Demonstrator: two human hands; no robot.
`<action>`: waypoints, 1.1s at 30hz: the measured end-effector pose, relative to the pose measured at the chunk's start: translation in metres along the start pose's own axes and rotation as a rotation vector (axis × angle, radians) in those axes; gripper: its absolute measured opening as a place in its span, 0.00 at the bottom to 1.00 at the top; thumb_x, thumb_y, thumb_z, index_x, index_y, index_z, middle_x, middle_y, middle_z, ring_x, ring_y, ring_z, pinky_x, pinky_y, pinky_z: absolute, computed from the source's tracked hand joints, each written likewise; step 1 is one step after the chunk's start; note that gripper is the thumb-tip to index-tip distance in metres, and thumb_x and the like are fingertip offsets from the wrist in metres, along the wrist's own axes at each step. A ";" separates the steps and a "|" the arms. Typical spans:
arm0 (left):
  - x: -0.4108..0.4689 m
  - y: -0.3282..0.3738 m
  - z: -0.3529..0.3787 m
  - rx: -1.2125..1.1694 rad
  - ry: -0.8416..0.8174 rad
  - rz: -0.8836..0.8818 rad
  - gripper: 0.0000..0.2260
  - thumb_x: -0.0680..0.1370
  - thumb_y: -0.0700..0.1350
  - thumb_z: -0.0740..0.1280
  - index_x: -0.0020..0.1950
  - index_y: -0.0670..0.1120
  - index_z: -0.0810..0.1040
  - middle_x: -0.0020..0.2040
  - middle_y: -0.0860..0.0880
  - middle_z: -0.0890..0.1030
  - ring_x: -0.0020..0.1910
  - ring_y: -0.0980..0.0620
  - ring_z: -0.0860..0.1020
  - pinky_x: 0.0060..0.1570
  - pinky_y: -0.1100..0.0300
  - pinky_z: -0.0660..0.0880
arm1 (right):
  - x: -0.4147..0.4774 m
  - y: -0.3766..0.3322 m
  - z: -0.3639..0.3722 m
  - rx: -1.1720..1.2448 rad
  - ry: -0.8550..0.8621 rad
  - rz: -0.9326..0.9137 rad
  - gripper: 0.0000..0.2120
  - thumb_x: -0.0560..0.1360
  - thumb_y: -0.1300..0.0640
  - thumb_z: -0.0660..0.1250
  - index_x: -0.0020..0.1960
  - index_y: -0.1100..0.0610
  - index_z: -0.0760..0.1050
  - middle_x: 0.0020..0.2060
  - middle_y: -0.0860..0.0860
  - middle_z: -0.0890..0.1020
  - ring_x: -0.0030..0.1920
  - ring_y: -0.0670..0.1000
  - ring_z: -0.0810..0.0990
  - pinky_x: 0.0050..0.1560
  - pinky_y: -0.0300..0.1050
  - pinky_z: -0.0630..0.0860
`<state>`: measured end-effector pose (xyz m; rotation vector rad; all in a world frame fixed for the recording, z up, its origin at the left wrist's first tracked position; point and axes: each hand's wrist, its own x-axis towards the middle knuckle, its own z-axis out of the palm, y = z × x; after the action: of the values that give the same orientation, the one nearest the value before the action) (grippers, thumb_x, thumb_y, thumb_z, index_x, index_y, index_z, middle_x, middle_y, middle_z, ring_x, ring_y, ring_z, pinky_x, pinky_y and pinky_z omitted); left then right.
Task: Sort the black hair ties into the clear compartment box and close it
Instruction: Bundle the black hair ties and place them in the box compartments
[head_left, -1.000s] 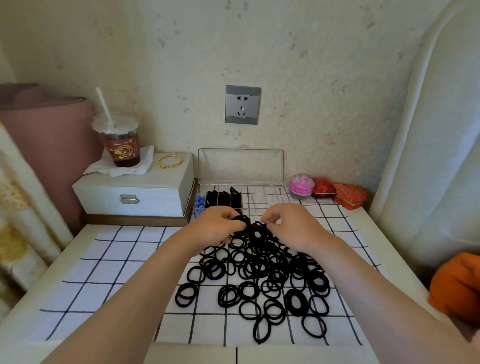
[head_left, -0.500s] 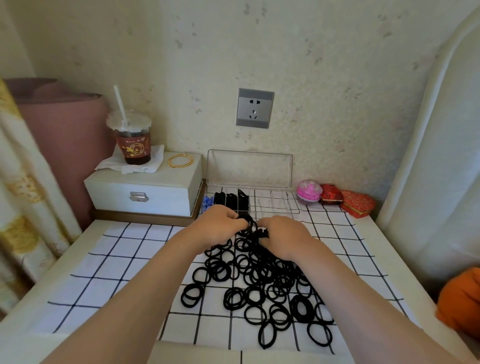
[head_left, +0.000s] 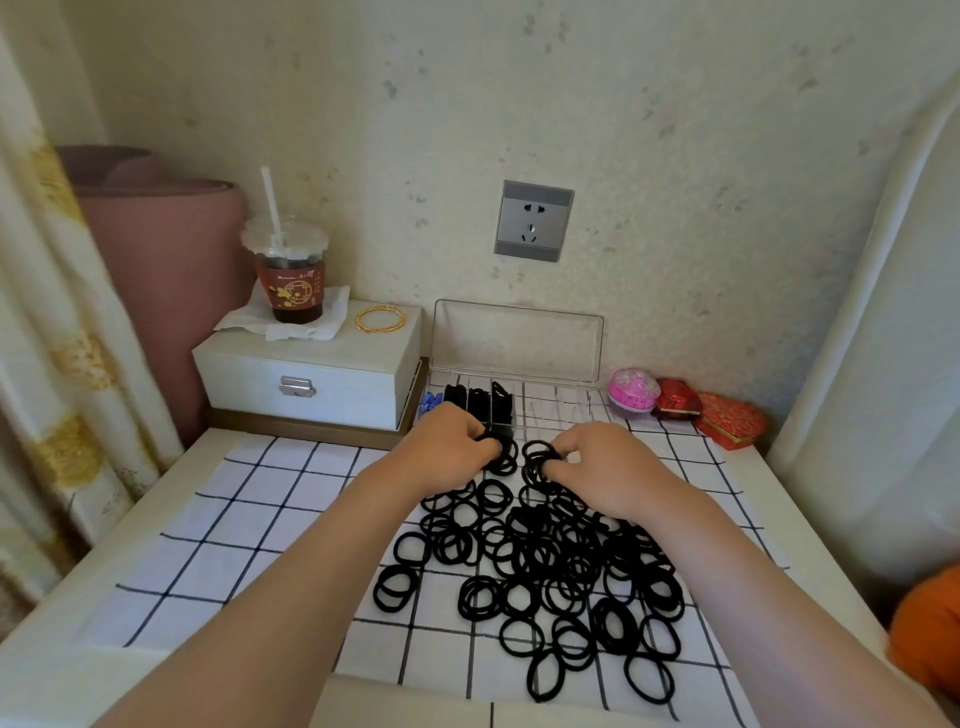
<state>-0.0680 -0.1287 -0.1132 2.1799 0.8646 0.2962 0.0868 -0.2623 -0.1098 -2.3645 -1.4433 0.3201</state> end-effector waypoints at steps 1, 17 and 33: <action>0.000 0.001 0.000 0.010 0.021 0.012 0.21 0.78 0.50 0.68 0.29 0.48 0.62 0.26 0.52 0.61 0.25 0.54 0.62 0.31 0.61 0.63 | -0.002 0.000 -0.001 0.051 0.001 -0.004 0.13 0.76 0.45 0.67 0.44 0.53 0.82 0.40 0.48 0.85 0.39 0.48 0.82 0.47 0.49 0.79; -0.008 0.017 0.007 -0.599 -0.250 -0.098 0.10 0.81 0.43 0.64 0.58 0.40 0.81 0.52 0.40 0.85 0.50 0.50 0.85 0.49 0.58 0.82 | -0.010 -0.018 -0.012 0.274 -0.188 -0.032 0.16 0.83 0.50 0.56 0.39 0.53 0.74 0.29 0.48 0.79 0.26 0.45 0.72 0.34 0.44 0.68; -0.011 0.013 0.001 -0.592 -0.416 -0.050 0.11 0.83 0.43 0.62 0.64 0.42 0.77 0.59 0.44 0.82 0.55 0.49 0.84 0.52 0.59 0.80 | -0.010 -0.010 -0.017 0.742 -0.269 0.138 0.18 0.77 0.54 0.71 0.65 0.54 0.77 0.54 0.55 0.84 0.43 0.53 0.85 0.43 0.51 0.85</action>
<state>-0.0691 -0.1424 -0.1037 1.5830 0.5101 0.0526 0.0802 -0.2702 -0.0896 -1.8425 -1.0050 1.0408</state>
